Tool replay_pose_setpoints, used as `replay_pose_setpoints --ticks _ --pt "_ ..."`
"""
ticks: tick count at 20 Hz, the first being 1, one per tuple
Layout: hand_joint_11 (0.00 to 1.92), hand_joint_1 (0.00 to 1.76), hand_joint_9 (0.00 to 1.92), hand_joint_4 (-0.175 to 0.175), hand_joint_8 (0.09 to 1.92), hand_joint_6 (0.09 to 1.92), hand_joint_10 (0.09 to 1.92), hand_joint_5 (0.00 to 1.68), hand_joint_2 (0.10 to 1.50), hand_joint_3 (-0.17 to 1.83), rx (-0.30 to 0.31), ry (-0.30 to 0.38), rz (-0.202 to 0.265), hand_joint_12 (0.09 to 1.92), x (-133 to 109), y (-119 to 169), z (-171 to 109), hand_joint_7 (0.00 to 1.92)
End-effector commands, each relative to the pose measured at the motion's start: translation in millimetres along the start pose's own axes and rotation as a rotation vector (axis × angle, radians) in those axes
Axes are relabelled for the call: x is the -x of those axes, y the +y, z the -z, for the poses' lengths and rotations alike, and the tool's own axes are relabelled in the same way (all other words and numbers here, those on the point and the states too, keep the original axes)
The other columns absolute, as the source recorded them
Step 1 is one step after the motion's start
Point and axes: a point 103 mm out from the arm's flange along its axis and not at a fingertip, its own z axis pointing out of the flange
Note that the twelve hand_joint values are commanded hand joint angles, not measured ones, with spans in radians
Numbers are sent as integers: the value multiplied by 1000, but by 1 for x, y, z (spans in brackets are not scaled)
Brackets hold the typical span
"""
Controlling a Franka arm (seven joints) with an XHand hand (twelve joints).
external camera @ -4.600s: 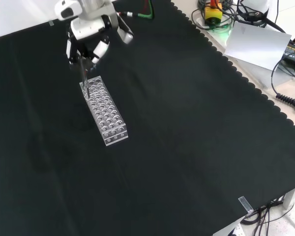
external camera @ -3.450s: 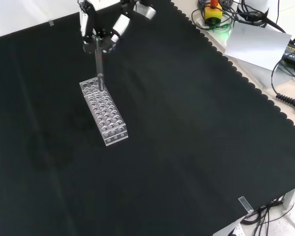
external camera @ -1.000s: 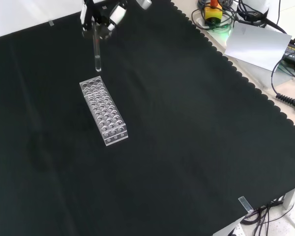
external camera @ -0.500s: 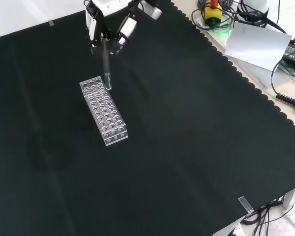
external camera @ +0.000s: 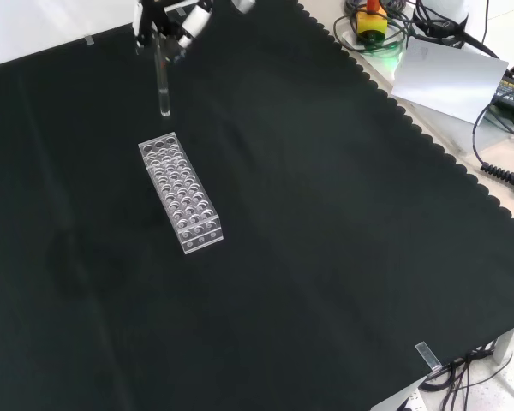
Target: Shake the test tube.
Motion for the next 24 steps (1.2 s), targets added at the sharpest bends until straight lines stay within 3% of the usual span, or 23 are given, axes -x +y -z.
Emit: replay_pose_setpoints --ticks 1,5,10,15,24 --pt "1224 1231 1694 -175 385 331 477 1381 1046 -175 -8 -67 -200 861 86 -1 0 1743" --pt "1224 1231 1693 -175 385 330 479 1381 1046 -175 -3 -79 -257 861 111 0 5 1743" --pt "1224 1231 1692 -175 386 328 481 1382 1046 -175 5 -55 -228 861 100 2 8 1743" --pt "1224 1231 1691 -175 386 327 483 1383 1046 -175 -3 -3 -132 861 50 2 3 1743" --pt "1223 1231 1690 -175 387 325 487 1384 1046 -175 -38 101 112 861 -67 -10 -3 1744"
